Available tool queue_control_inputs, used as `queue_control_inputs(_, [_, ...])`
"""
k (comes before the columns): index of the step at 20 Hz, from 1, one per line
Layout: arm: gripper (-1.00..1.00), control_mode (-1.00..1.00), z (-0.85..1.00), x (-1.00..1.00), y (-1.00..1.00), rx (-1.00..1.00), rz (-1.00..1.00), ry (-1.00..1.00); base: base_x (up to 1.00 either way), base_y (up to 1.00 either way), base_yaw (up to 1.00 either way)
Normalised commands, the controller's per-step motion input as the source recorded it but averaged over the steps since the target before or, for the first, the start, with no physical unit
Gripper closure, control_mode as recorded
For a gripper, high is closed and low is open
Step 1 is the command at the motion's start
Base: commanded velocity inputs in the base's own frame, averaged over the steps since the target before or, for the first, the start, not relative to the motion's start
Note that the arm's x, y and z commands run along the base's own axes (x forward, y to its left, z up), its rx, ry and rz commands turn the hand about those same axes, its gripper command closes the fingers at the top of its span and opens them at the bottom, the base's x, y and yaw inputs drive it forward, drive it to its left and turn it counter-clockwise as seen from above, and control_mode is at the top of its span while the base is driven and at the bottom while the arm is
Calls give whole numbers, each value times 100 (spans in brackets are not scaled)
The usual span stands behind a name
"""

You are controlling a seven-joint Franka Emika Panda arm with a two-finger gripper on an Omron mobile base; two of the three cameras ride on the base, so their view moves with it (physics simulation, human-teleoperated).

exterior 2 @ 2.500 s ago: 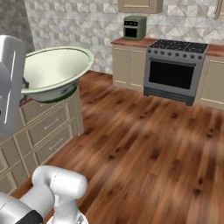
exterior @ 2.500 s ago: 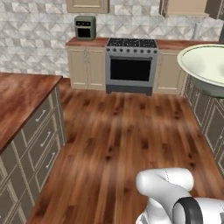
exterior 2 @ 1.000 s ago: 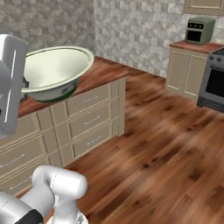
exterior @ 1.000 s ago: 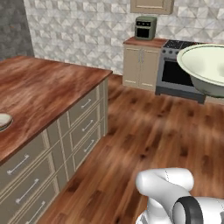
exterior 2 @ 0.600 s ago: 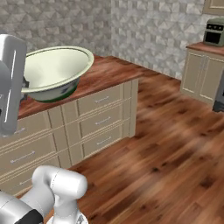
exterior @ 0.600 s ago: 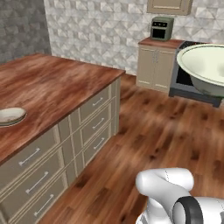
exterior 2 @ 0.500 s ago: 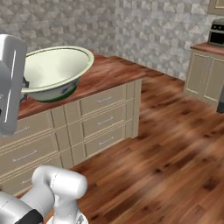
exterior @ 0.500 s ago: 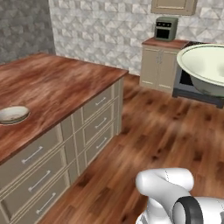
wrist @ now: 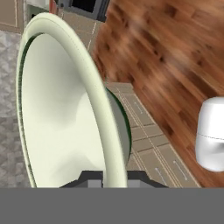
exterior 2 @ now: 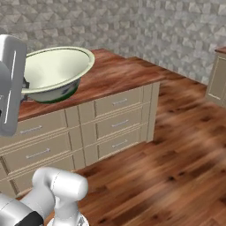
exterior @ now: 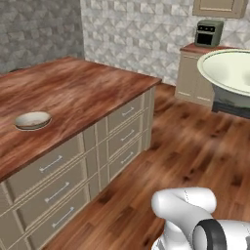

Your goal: Move the bowls from the cabinet to the plates on the dining table.

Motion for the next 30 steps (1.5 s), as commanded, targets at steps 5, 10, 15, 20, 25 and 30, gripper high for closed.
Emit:
queue_control_inputs(5, [100,100,0,0,0,0,0,0,0,0,25])
queue_control_inputs(10, [100,100,0,0,0,0,0,0,0,0,25])
queue_control_inputs(15, [100,100,0,0,0,0,0,0,0,0,25])
queue_control_inputs(20, [100,100,0,0,0,0,0,0,0,0,25])
queue_control_inputs(25, [100,100,0,0,0,0,0,0,0,0,25])
queue_control_inputs(30, [100,100,0,0,0,0,0,0,0,0,25])
